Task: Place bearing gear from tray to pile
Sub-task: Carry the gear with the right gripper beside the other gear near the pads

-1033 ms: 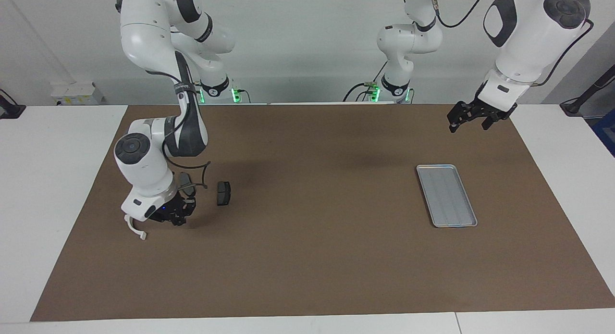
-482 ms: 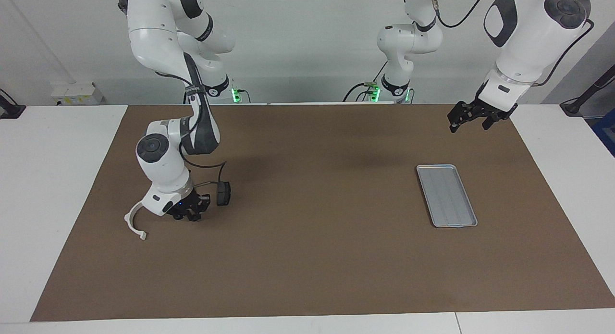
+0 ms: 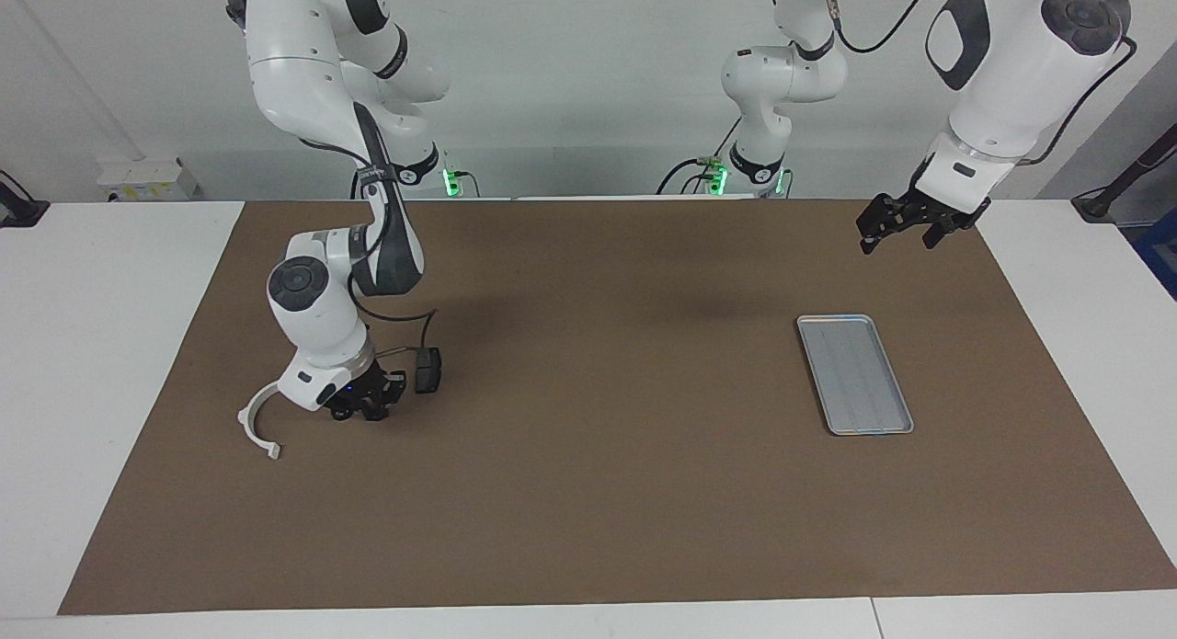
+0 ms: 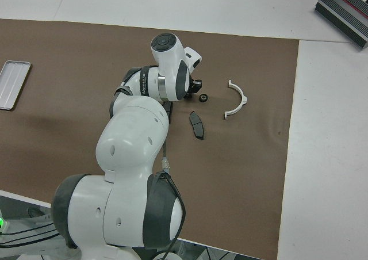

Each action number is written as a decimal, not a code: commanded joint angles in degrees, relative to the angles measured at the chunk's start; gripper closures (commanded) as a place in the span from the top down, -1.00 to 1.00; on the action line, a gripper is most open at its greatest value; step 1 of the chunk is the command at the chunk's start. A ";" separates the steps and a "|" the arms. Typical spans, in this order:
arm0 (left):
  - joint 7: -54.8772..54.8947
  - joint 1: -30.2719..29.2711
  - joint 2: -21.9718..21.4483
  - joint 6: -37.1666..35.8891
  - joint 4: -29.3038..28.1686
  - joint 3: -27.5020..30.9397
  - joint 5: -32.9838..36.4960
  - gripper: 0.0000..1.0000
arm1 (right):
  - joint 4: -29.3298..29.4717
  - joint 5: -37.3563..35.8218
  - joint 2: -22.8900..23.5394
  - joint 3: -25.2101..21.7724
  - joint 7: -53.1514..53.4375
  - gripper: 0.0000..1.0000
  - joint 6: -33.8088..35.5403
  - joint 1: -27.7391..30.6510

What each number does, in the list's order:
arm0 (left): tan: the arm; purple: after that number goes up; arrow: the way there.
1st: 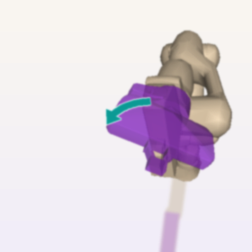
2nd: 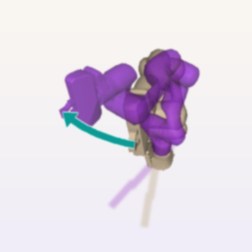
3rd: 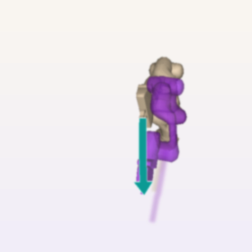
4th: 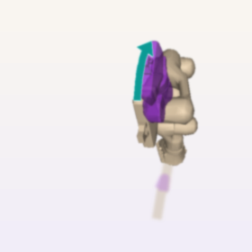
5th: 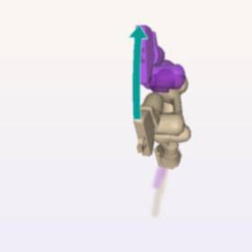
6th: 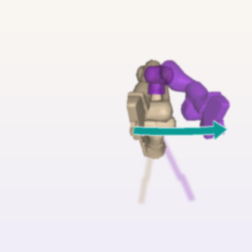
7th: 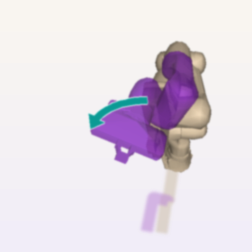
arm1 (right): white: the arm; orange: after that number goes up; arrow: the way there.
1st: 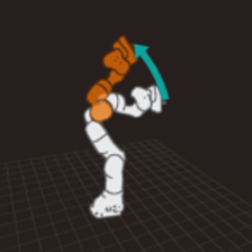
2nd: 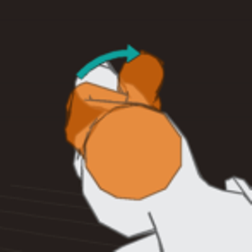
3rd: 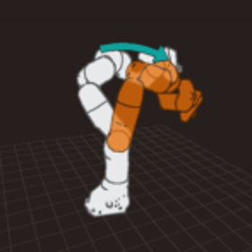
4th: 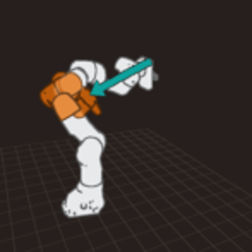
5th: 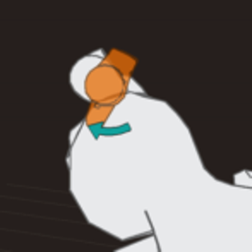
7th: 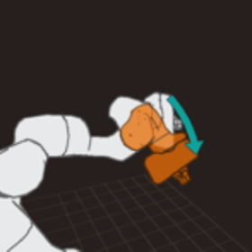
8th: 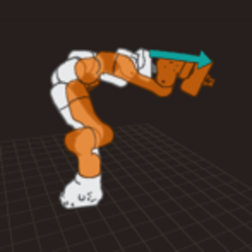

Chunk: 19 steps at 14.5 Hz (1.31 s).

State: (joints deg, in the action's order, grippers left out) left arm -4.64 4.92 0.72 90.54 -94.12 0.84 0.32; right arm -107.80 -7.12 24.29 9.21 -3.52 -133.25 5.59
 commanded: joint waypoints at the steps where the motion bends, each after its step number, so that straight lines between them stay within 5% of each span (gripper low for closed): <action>1: 0.07 -0.09 -0.37 -0.45 0.16 0.04 0.03 1.00 | -2.94 0.97 -1.00 0.28 1.84 -1.00 -1.22 -0.58; 4: 0.07 -0.09 -0.37 -0.45 0.16 0.04 0.03 1.00 | -2.94 0.88 -1.00 0.28 1.76 -1.00 -1.22 -0.58; 5: 0.07 0.00 -0.37 -0.45 0.16 0.04 0.03 1.00 | -2.77 0.88 -1.00 0.28 1.67 -0.53 -1.31 -0.58; 6: 0.07 -0.09 -0.37 -0.45 0.16 0.04 0.03 1.00 | -2.77 0.88 -0.92 0.28 1.85 0.37 -1.31 -0.58; 7: 0.07 -0.09 -0.37 -0.45 0.16 0.04 0.03 1.00 | -2.59 0.97 -0.92 0.28 2.20 0.99 -1.22 -0.58; 11: 0.07 -0.09 -0.37 -0.45 0.16 0.04 0.03 1.00 | 0.03 0.97 -2.14 1.95 6.49 1.00 2.27 -0.58; 15: 0.07 -0.09 -0.37 -0.45 0.16 0.04 0.03 1.00 | 13.55 0.79 -4.86 1.95 6.25 1.00 19.39 0.12; 19: 0.07 -0.09 -0.37 -0.45 0.16 0.04 0.03 1.00 | 16.22 0.35 -14.42 1.43 2.04 1.00 25.57 3.01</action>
State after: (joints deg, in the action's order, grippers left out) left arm -4.64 4.92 0.72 90.54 -94.12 0.84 0.32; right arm -91.17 -7.11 14.76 10.45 1.38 -109.87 6.09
